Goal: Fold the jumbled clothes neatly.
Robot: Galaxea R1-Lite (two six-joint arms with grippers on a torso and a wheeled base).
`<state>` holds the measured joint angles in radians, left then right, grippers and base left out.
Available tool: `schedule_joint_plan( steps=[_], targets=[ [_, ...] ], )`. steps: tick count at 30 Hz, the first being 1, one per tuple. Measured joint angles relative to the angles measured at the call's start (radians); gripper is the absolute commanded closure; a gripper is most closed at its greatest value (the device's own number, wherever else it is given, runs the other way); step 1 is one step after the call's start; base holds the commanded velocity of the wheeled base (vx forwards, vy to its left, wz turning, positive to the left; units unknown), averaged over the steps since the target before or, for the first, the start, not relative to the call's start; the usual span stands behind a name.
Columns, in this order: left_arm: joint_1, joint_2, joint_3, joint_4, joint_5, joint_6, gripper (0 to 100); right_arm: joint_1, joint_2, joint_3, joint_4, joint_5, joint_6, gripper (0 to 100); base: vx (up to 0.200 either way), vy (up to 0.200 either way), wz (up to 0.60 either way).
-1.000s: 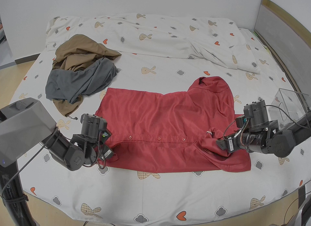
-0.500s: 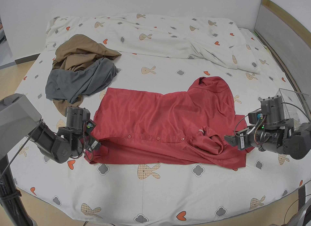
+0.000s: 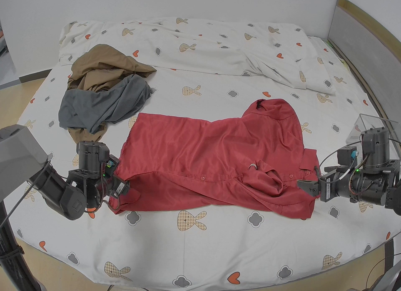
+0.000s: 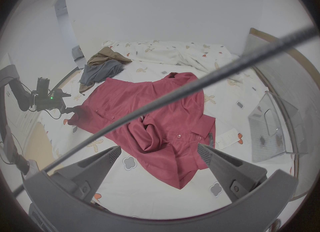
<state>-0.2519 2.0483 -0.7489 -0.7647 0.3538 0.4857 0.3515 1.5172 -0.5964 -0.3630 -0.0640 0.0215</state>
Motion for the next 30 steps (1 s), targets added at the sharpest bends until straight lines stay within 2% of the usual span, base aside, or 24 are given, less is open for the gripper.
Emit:
schedule_joint_plan(
  steps=[3, 7, 10, 14, 18, 22, 25, 30],
  targets=[
    [-0.018, 0.006, 0.009, -0.013, -0.001, -0.005, 0, -0.017, 0.052, -0.009, -0.001, 0.048, 0.016, 0, 0.000, 0.000, 0.00],
    [-0.045, 0.011, 0.031, -0.020, -0.003, -0.021, 0, -0.064, 0.155, -0.043, 0.000, 0.208, 0.030, 0, 0.000, 0.000, 0.00],
    [-0.065, 0.008, 0.054, -0.018, -0.007, -0.048, 0, -0.131, 0.236, -0.073, 0.003, 0.334, 0.038, 0, 0.000, 0.000, 0.00],
    [-0.079, 0.000, 0.072, 0.008, -0.018, -0.088, 0, -0.215, 0.312, -0.098, 0.005, 0.433, 0.041, 0, 0.000, 0.000, 0.00],
    [-0.087, -0.023, 0.078, 0.056, -0.076, -0.127, 0, -0.263, 0.367, -0.112, 0.005, 0.456, 0.041, 0, 0.000, 0.000, 0.00],
    [-0.091, -0.049, 0.075, 0.102, -0.132, -0.158, 0, -0.273, 0.394, -0.118, 0.005, 0.461, 0.041, 0, 0.000, 0.000, 0.00],
    [-0.091, -0.067, 0.069, 0.150, -0.204, -0.183, 0, -0.271, 0.413, -0.121, 0.004, 0.475, 0.043, 0, 0.000, 0.000, 0.00],
    [-0.075, -0.094, 0.060, 0.215, -0.338, -0.219, 0, -0.260, 0.437, -0.126, 0.004, 0.544, 0.056, 0, 0.000, 0.000, 0.00]
  ],
)
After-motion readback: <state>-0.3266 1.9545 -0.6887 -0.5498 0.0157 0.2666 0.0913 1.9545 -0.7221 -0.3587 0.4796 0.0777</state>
